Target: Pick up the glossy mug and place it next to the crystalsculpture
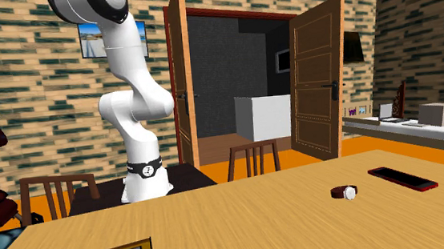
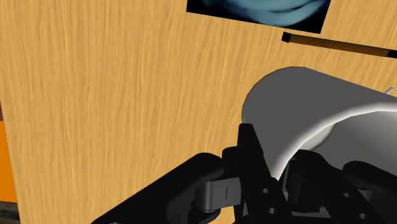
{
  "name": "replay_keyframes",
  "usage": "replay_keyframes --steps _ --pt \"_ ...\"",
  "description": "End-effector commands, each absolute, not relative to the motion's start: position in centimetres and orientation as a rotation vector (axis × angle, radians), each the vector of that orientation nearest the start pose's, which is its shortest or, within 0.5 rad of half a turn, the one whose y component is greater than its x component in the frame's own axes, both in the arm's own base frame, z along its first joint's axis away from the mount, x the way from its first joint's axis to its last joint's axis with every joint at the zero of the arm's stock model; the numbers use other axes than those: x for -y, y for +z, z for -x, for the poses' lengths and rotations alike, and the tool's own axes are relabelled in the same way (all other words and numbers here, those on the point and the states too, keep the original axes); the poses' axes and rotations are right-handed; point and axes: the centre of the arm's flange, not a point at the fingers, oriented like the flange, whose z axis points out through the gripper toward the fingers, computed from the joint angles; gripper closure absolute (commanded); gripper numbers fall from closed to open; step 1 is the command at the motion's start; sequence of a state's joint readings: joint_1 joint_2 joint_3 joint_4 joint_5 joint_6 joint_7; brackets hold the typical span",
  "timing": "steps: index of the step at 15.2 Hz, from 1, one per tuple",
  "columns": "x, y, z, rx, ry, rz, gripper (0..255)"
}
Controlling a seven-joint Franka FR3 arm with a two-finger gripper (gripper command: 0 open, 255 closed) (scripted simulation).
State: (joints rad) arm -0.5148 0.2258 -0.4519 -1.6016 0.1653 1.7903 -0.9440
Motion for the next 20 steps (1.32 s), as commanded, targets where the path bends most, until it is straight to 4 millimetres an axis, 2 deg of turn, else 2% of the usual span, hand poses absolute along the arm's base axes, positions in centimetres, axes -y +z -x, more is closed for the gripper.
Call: replay_keyframes --steps 1,20 --pt "49.3 49.7 -38.5 -0.078 -0.069 3.093 255" --pt "49.3 39.7 -38.5 -0.078 -0.069 3.093 255"
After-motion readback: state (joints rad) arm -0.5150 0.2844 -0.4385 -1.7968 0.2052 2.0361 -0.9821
